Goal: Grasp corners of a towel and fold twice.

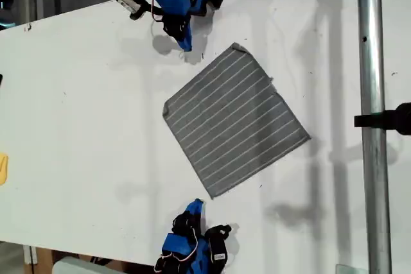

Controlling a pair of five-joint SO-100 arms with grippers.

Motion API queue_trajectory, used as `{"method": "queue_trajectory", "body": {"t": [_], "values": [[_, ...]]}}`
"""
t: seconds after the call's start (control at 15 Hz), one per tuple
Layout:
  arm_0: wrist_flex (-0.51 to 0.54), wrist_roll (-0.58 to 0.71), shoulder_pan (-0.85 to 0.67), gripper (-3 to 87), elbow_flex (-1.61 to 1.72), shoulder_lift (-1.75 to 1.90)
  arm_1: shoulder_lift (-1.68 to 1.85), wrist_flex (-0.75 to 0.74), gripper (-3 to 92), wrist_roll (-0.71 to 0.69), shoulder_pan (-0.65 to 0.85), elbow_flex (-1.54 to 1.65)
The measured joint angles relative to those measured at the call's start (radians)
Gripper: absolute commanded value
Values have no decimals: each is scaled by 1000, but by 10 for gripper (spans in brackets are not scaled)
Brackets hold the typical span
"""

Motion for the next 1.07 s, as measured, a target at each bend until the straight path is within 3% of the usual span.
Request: {"method": "queue_trajectory", "body": {"t": [0.27, 0.73, 1.07], "values": [[-25, -14, 37, -29, -83, -95, -3, 2, -3, -9, -34, -63], [-293, -14, 210, -29, -672, -1072, -353, 12, -3, -18, -196, -425], [-333, 8, 308, -29, -1031, -1534, -686, 3, -3, -55, -301, -707]]}}
